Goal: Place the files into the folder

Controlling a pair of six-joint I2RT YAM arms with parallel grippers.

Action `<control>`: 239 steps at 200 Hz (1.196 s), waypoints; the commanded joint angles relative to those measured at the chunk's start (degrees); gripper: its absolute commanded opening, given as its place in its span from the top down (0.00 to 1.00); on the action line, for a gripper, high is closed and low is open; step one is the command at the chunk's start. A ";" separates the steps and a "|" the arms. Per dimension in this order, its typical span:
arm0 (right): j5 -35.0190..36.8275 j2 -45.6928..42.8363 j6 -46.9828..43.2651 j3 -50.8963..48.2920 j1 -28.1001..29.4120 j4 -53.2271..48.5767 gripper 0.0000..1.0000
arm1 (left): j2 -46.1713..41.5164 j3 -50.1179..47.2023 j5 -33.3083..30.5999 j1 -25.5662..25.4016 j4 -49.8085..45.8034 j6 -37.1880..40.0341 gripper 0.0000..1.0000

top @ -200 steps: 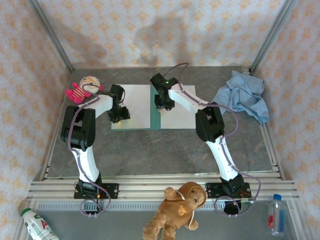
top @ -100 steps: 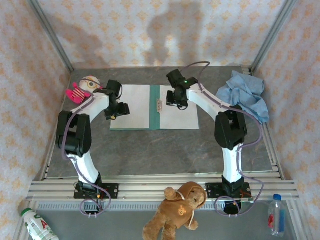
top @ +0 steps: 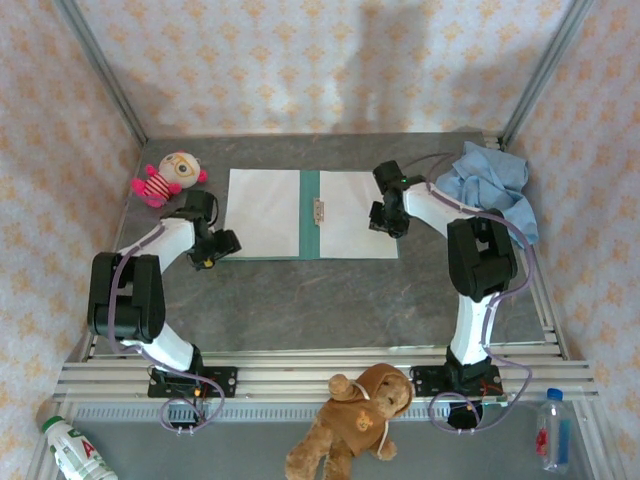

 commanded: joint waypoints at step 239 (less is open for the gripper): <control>0.71 1.08 -0.07 -1.95 -0.93 3.02 0.69 | -0.63 -12.63 14.48 8.79 22.51 -6.39 0.72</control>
